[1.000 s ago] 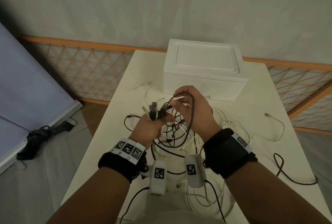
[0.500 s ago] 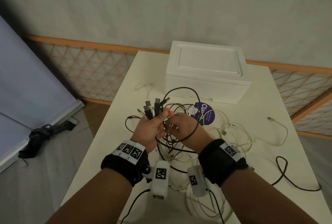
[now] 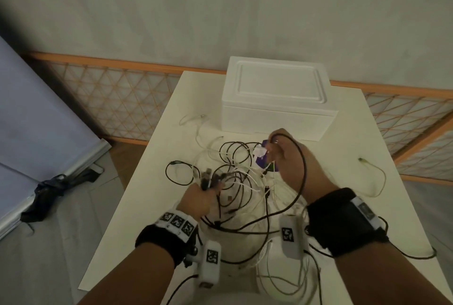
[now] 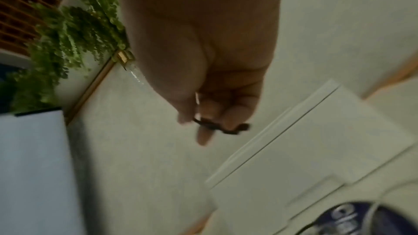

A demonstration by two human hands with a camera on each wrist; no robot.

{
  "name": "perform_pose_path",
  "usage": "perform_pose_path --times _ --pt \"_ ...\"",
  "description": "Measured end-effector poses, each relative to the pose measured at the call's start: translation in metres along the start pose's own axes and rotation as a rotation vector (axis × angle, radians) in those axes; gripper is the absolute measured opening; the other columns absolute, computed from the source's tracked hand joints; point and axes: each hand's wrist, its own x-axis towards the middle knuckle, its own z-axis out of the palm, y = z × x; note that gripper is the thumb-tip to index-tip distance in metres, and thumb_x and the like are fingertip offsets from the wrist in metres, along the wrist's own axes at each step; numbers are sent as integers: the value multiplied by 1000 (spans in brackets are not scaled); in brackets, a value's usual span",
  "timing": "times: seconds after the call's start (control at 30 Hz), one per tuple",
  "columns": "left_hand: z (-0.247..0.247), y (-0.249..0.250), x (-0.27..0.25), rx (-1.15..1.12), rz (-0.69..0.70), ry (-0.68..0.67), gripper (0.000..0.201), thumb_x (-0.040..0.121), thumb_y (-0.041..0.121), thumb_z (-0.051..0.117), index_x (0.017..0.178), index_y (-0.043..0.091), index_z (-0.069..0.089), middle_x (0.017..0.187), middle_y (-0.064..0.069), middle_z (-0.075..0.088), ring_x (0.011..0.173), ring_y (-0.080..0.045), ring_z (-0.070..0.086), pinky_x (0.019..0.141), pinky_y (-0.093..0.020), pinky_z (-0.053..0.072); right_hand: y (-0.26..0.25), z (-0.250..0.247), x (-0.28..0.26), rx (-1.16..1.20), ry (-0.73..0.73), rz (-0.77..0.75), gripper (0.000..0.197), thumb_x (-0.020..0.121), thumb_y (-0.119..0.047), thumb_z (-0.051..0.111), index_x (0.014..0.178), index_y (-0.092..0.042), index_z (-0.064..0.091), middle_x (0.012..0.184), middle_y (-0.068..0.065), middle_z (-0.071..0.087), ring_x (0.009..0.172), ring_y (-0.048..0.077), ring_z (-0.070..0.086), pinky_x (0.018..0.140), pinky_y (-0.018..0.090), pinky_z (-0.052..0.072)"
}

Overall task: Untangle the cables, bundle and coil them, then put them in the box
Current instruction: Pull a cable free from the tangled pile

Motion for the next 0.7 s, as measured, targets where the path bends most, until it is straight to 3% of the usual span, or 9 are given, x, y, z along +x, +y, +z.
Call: perform_pose_path --times 0.07,0.13,0.23,0.3,0.4,0.5,0.6,0.63,0.7 --pt "-7 0 2 -202 -30 91 35 79 41 73 66 12 61 48 -1 45 45 -17 39 49 -26 30 39 -22 -12 -402 -82 153 8 96 -25 43 97 -22 50 84 6 65 78 29 63 69 38 49" --pt "-16 6 1 -304 20 112 22 80 32 75 79 11 67 50 1 46 43 -14 37 46 -24 29 68 -43 -29 -668 -205 449 21 95 -18 39 111 -20 52 104 12 63 95 33 62 79 40 50" --pt "-26 16 -3 -266 120 191 5 87 19 69 84 16 66 45 11 48 41 -9 41 46 -22 33 71 -57 -39 -714 -222 683 39 93 -13 36 131 -18 46 123 16 49 108 38 54 90 43 46" --pt "-30 23 -6 -304 167 210 11 88 21 67 80 15 64 46 10 46 44 -12 41 50 -25 33 45 -48 -35 -540 -105 556 44 91 -14 45 134 -19 46 131 15 46 113 36 52 96 41 43" --pt "-25 36 -18 -464 217 64 29 92 20 63 66 15 51 48 4 34 40 -11 29 43 -22 27 -15 -17 -28 -253 -59 161 46 87 -22 62 131 -17 52 130 6 52 112 22 54 97 31 39" --pt "-15 59 -41 -599 215 -42 30 92 22 62 66 15 50 46 3 36 37 -9 32 39 -21 28 -61 31 -26 15 -408 6 81 78 -33 75 144 -25 29 130 -6 53 113 6 53 92 20 40" --pt "-13 67 -47 -703 127 -61 43 91 34 62 54 16 50 45 0 40 39 -13 40 42 -22 35 -64 73 -27 268 -639 28 112 73 -20 79 149 -27 -2 120 1 61 98 12 65 84 31 54" --pt "-17 65 -46 -733 94 -63 50 91 39 61 49 17 46 45 0 38 39 -14 37 43 -23 34 -61 80 -27 297 -677 67 116 73 -17 78 148 -30 -9 114 5 64 91 16 68 81 33 56" --pt "-25 56 -40 -722 37 -12 53 90 47 59 49 16 47 50 -2 41 47 -17 41 52 -27 38 -55 87 -32 289 -758 111 108 76 -16 76 148 -30 -4 93 3 70 77 13 69 71 28 57"
